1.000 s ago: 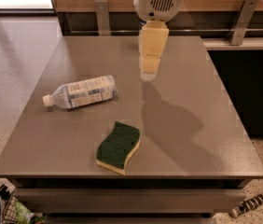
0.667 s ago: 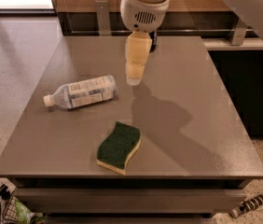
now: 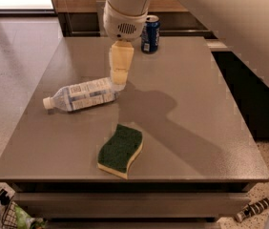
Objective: Place blue plastic bottle upright
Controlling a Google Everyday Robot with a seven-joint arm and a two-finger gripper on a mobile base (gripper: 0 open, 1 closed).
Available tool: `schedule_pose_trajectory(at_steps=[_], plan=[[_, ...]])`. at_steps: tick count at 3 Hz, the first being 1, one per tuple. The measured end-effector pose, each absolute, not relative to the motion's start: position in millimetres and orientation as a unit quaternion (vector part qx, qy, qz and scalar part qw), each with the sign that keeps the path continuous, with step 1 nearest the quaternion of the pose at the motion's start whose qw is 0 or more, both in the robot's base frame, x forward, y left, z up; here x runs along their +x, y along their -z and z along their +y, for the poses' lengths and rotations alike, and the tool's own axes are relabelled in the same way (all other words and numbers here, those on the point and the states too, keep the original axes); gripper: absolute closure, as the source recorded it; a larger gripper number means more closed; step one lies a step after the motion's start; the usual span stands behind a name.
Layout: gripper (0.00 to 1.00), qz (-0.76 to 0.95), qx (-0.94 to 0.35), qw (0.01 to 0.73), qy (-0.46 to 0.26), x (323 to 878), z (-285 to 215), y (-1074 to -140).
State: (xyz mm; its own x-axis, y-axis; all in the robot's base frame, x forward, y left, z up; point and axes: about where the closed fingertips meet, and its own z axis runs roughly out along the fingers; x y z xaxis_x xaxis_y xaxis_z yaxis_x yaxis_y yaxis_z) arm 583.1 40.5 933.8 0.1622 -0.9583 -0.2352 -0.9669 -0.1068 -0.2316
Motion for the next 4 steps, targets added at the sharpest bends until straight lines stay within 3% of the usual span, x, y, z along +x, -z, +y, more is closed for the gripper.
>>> schedule_pose_trajectory(at_steps=[2,4], plan=[[0.0,0.637,-0.756,0.151,-0.014,595.3,56.1,-928.1],[0.0,0.61,-0.787,0.089,-0.023,616.9,100.4,-891.2]])
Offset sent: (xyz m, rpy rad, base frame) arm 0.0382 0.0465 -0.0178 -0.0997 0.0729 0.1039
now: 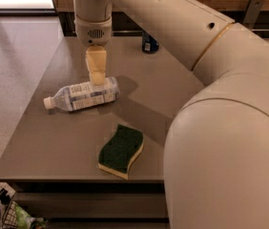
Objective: Place blue plastic bottle upright
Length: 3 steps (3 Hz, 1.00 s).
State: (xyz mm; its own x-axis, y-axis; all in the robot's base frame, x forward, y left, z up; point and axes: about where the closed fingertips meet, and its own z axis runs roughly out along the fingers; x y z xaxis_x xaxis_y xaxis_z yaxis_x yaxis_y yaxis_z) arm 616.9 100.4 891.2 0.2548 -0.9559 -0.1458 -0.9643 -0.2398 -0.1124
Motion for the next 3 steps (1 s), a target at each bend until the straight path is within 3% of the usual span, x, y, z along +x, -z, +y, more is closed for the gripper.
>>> schedule_pose_trajectory(at_steps=[3], plan=[[0.0,0.63,-0.774,0.062,-0.021,575.8,120.8,-862.5]])
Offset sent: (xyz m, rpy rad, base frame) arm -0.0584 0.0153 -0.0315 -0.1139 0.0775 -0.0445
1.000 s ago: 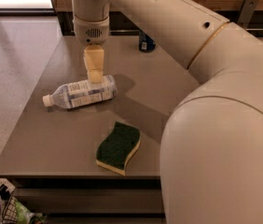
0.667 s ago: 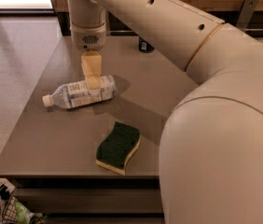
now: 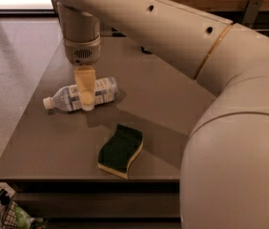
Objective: Place blue plastic bottle upright
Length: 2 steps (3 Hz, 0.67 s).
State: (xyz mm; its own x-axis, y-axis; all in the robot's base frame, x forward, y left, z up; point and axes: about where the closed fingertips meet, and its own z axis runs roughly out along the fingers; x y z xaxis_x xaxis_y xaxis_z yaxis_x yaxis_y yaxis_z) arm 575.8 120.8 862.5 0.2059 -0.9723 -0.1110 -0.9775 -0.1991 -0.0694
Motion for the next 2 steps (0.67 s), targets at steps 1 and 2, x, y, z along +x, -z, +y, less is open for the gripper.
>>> schedule_pose_trajectory(at_steps=[1,2], plan=[[0.0,0.637,-0.768,0.065,-0.026,562.9,121.8,-853.0],[0.25,0.634,-0.769,0.077,-0.04,561.6,119.1,-838.8]])
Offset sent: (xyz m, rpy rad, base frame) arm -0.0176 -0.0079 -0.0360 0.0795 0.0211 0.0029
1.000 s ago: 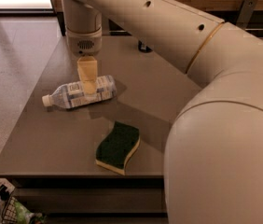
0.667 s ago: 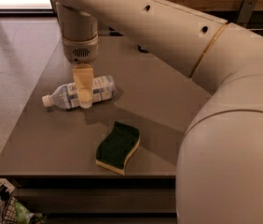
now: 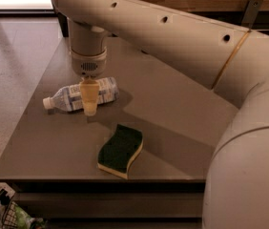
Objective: Place blue plastic bottle upright
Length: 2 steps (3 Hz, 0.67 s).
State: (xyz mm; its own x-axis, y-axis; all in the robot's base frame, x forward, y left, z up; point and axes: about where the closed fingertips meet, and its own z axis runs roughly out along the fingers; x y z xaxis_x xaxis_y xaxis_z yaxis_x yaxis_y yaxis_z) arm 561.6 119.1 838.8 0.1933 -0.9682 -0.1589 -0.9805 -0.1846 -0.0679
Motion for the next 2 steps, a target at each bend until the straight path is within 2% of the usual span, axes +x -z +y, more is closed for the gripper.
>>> schedule_pose_trajectory(at_steps=[2], plan=[[0.73,0.634,-0.769,0.077,-0.039,562.4,121.9,-837.5]])
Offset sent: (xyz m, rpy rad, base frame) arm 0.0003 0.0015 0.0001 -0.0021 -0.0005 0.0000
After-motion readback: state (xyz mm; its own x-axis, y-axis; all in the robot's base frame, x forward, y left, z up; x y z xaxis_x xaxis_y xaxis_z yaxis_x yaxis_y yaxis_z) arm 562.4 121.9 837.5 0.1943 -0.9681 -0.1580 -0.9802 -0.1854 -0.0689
